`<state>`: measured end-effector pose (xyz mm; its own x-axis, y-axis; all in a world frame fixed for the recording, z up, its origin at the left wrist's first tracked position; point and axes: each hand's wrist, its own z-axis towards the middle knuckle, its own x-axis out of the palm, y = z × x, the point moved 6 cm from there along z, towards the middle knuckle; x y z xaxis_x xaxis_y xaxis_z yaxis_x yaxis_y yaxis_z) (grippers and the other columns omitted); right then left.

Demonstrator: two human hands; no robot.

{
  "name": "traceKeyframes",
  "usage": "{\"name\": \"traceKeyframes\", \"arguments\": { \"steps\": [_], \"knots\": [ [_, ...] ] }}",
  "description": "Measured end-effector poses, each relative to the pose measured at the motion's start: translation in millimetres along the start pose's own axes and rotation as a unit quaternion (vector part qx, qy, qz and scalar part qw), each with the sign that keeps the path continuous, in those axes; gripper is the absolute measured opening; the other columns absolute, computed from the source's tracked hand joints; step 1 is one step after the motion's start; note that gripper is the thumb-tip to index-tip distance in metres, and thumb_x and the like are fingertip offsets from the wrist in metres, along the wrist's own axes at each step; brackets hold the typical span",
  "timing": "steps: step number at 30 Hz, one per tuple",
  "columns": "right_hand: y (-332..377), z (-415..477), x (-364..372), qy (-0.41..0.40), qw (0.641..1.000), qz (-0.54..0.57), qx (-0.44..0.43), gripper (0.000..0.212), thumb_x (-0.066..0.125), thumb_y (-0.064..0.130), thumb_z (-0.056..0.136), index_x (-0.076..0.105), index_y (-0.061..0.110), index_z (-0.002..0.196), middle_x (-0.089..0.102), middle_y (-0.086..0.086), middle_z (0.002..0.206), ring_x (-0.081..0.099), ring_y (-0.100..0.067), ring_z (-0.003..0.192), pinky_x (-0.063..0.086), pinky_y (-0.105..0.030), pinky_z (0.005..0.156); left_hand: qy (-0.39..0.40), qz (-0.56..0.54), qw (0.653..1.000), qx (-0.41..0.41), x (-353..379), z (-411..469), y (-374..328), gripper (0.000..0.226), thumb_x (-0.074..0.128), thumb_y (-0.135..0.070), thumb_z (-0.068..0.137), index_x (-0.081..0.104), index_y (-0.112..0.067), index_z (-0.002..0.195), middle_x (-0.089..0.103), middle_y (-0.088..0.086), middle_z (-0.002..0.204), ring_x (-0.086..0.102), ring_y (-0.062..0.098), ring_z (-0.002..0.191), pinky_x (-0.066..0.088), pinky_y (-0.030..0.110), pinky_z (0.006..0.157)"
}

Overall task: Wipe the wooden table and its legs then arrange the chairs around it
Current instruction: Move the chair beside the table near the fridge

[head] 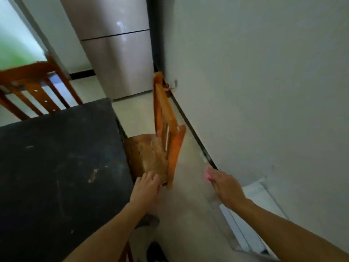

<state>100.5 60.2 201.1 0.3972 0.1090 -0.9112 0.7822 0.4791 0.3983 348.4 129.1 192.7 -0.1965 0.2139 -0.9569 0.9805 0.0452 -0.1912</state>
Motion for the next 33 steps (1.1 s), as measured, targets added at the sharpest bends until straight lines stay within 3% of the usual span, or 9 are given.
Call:
{"name": "traceKeyframes", "arguments": {
  "steps": [3, 6, 8, 14, 17, 21, 27, 30, 33],
  "knots": [
    [-55.8, -59.4, -27.9, 0.020, 0.997, 0.009, 0.068, 0.024, 0.060, 0.013, 0.094, 0.066, 0.009, 0.116, 0.072, -0.011, 0.099, 0.069, -0.027, 0.076, 0.058, -0.040, 0.068, 0.011, 0.022, 0.999, 0.041, 15.1, 17.5, -74.7, 0.034, 0.036, -0.034, 0.100, 0.046, -0.021, 0.130, 0.046, 0.002, 0.133, 0.044, 0.022, 0.122, 0.036, 0.037, 0.102],
    [-113.5, -126.6, -43.9, 0.034, 0.991, -0.007, 0.126, 0.020, 0.061, 0.017, 0.094, 0.062, 0.019, 0.114, 0.068, 0.001, 0.096, 0.064, -0.017, 0.075, 0.049, -0.025, 0.068, 0.028, 0.023, 0.995, 0.094, 40.9, 25.2, -155.0, 0.039, 0.040, -0.033, 0.097, 0.047, -0.015, 0.131, 0.051, 0.007, 0.127, 0.048, 0.025, 0.115, 0.040, 0.037, 0.095],
    [-152.7, -167.3, -49.8, 0.030, 0.986, -0.022, 0.163, 0.022, 0.063, 0.016, 0.093, 0.060, 0.021, 0.114, 0.067, 0.004, 0.097, 0.064, -0.018, 0.076, 0.043, -0.026, 0.067, 0.041, 0.026, 0.990, 0.136, 58.2, 26.2, -208.5, 0.039, 0.041, -0.032, 0.096, 0.048, -0.015, 0.131, 0.052, 0.006, 0.125, 0.049, 0.024, 0.114, 0.040, 0.035, 0.094],
    [-233.9, -243.1, -55.9, 0.101, 0.946, -0.067, 0.299, 0.025, 0.045, 0.020, 0.103, 0.042, 0.030, 0.126, 0.059, 0.011, 0.112, 0.061, -0.011, 0.092, 0.039, -0.022, 0.074, 0.083, 0.033, 0.964, 0.252, 98.3, 43.2, -325.1, 0.034, 0.039, -0.031, 0.098, 0.046, -0.017, 0.128, 0.051, 0.003, 0.121, 0.048, 0.021, 0.110, 0.037, 0.032, 0.093],
    [-259.7, -258.4, -36.2, 0.121, 0.930, -0.054, 0.342, 0.042, 0.060, 0.009, 0.093, 0.039, 0.033, 0.121, 0.058, 0.011, 0.113, 0.060, -0.012, 0.090, 0.039, -0.022, 0.069, 0.090, 0.046, 0.953, 0.285, 124.8, 73.4, -349.8, 0.034, 0.040, -0.030, 0.097, 0.047, -0.014, 0.127, 0.052, 0.005, 0.120, 0.050, 0.023, 0.110, 0.040, 0.034, 0.091],
    [-281.4, -254.0, -7.2, 0.112, 0.920, -0.024, 0.375, 0.021, 0.045, 0.020, 0.102, 0.048, 0.026, 0.123, 0.059, 0.006, 0.115, 0.060, -0.020, 0.092, 0.044, -0.030, 0.070, 0.110, 0.039, 0.948, 0.295, 175.2, 119.9, -361.3, 0.040, 0.039, -0.032, 0.098, 0.040, -0.012, 0.133, 0.048, 0.008, 0.129, 0.047, 0.025, 0.115, 0.040, 0.036, 0.093],
    [-330.9, -209.0, 56.8, 0.064, 0.916, -0.047, 0.394, 0.034, 0.055, 0.017, 0.099, 0.049, 0.021, 0.132, 0.064, -0.002, 0.118, 0.064, -0.027, 0.088, 0.051, -0.037, 0.073, 0.115, 0.016, 0.939, 0.324, 237.1, 179.3, -363.8, 0.049, 0.042, -0.032, 0.097, 0.031, -0.012, 0.140, 0.043, 0.009, 0.134, 0.044, 0.026, 0.118, 0.041, 0.038, 0.096],
    [-345.6, -193.0, 84.3, 0.013, 0.909, -0.051, 0.414, 0.051, 0.064, 0.012, 0.092, 0.048, 0.014, 0.139, 0.056, -0.009, 0.135, 0.060, -0.034, 0.111, 0.052, -0.046, 0.086, 0.108, 0.002, 0.935, 0.337, 261.1, 208.5, -369.9, 0.055, 0.044, -0.032, 0.096, 0.026, -0.011, 0.143, 0.038, 0.012, 0.142, 0.042, 0.029, 0.124, 0.041, 0.041, 0.099],
    [-347.0, -204.5, 134.8, 0.115, 0.887, -0.025, 0.447, 0.062, 0.052, 0.035, 0.098, 0.027, 0.022, 0.152, 0.021, -0.010, 0.160, 0.025, -0.033, 0.144, 0.034, -0.052, 0.111, 0.093, -0.011, 0.927, 0.362, 287.6, 228.6, -379.6, 0.064, 0.047, -0.030, 0.096, 0.022, -0.002, 0.147, 0.037, 0.022, 0.144, 0.044, 0.036, 0.125, 0.041, 0.045, 0.098]
  ]
}}
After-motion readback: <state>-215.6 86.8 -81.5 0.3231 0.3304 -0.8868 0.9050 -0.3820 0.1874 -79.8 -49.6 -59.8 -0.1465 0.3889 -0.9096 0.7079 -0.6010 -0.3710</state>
